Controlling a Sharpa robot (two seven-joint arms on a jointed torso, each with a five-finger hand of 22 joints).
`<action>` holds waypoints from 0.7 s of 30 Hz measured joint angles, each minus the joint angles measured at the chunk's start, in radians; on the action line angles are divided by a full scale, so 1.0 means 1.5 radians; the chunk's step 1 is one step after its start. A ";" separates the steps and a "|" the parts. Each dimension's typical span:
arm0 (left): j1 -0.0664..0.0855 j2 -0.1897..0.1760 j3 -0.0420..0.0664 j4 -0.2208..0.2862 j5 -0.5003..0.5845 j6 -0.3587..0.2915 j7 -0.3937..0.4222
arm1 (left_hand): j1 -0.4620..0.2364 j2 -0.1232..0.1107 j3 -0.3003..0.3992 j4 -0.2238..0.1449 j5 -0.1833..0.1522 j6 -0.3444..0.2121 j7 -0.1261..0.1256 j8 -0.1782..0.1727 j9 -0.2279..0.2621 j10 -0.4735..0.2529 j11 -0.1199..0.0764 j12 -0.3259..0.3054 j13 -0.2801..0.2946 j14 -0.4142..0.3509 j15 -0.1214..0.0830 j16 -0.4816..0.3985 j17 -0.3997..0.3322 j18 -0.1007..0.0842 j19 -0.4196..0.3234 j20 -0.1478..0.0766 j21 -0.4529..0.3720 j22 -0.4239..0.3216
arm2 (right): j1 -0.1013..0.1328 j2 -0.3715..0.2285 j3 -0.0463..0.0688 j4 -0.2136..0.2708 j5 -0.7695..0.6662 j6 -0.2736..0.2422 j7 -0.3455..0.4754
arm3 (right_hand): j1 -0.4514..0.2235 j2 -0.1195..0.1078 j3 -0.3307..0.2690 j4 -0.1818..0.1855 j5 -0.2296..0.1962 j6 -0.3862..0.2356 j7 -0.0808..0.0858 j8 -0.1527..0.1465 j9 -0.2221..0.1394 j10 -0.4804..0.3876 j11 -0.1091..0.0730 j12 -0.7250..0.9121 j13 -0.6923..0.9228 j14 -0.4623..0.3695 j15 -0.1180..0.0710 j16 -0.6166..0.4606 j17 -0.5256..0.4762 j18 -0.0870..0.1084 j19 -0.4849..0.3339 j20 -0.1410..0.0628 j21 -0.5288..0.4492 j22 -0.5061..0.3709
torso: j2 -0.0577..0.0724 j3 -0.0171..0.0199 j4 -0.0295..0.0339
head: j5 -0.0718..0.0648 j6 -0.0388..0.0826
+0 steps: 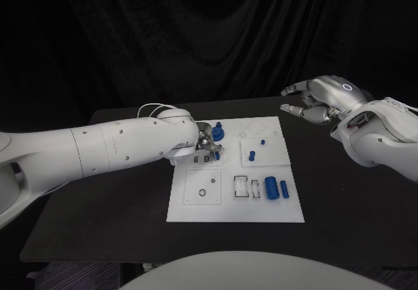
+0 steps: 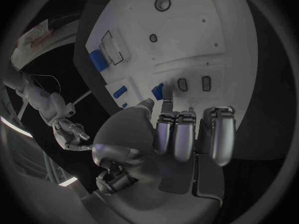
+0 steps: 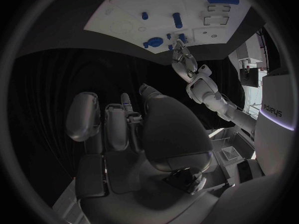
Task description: Assemble the parts on the task board
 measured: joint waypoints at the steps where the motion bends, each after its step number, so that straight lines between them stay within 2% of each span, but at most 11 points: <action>1: -0.001 0.000 0.000 -0.001 0.000 0.001 0.000 | 0.002 -0.002 0.002 -0.002 0.000 0.000 0.000 0.000 0.000 0.000 0.000 0.000 0.000 0.000 0.000 0.000 0.000 0.000 0.000 0.000 0.000 0.000 | 0.000 0.000 0.000 0.000 0.000 0.000 0.000 | 0.000 0.000 0.000 0.000 0.000 0.001 0.001 0.000 0.000 0.000 0.000 0.000 0.000 0.000 0.000 0.000 0.000 0.000 0.000 0.000 -0.001 0.000 | 0.000 0.0000 0.0001 | 0.000 0.000; 9: -0.002 0.002 0.000 -0.004 0.000 0.009 0.001 | 0.006 -0.005 0.007 -0.007 0.004 0.000 0.000 -0.005 0.001 0.000 0.000 0.000 0.000 0.000 0.000 0.000 0.000 0.000 -0.002 0.002 -0.003 0.000 | 0.000 0.000 0.000 0.000 0.000 0.003 0.000 | 0.000 0.000 0.000 0.000 0.000 0.001 0.001 0.000 0.000 0.000 0.000 -0.003 0.000 0.000 0.000 -0.003 0.000 0.000 0.000 0.000 -0.001 0.000 | 0.000 -0.0001 0.0003 | 0.001 0.000; 21: -0.006 0.004 0.000 -0.009 0.000 0.020 0.005 | 0.011 -0.006 0.012 -0.012 0.006 0.000 0.000 -0.009 0.002 0.000 0.000 0.000 0.000 0.000 0.000 0.000 0.000 0.000 -0.002 0.002 -0.003 0.000 | 0.000 -0.001 0.000 0.001 0.001 0.006 0.000 | 0.000 0.000 0.003 -0.003 0.003 0.003 -0.001 0.000 -0.002 0.000 0.000 -0.003 0.000 0.000 0.000 -0.003 0.000 0.000 0.000 0.000 -0.001 0.000 | -0.001 -0.0001 0.0008 | -0.003 0.000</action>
